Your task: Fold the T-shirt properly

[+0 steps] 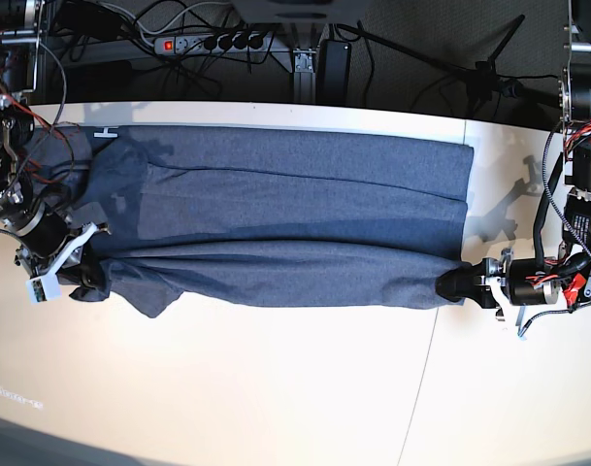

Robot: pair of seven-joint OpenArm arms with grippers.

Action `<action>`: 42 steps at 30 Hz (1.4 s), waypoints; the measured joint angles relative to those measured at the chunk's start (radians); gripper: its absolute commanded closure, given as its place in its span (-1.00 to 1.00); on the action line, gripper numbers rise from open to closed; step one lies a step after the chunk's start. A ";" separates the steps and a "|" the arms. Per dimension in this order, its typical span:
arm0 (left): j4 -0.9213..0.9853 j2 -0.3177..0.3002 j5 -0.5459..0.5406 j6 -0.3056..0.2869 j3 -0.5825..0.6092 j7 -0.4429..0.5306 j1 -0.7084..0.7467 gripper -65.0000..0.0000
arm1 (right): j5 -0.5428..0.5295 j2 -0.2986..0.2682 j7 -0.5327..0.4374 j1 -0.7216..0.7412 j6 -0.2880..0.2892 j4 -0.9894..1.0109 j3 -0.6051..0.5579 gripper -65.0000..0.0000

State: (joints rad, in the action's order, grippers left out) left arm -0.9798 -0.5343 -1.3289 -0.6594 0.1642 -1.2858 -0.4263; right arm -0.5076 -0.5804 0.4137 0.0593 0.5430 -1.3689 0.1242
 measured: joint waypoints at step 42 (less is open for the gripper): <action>0.000 0.002 -0.019 0.000 0.000 -0.020 0.047 -0.02 | 0.003 0.021 0.004 -0.207 0.000 -0.126 0.113 -0.37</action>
State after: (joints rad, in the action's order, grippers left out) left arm -0.9798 -0.5320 -1.3476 -0.6594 0.1642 -1.3056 -0.3790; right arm -0.5049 -0.5594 0.4175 -0.1474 0.5430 -1.4952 0.2375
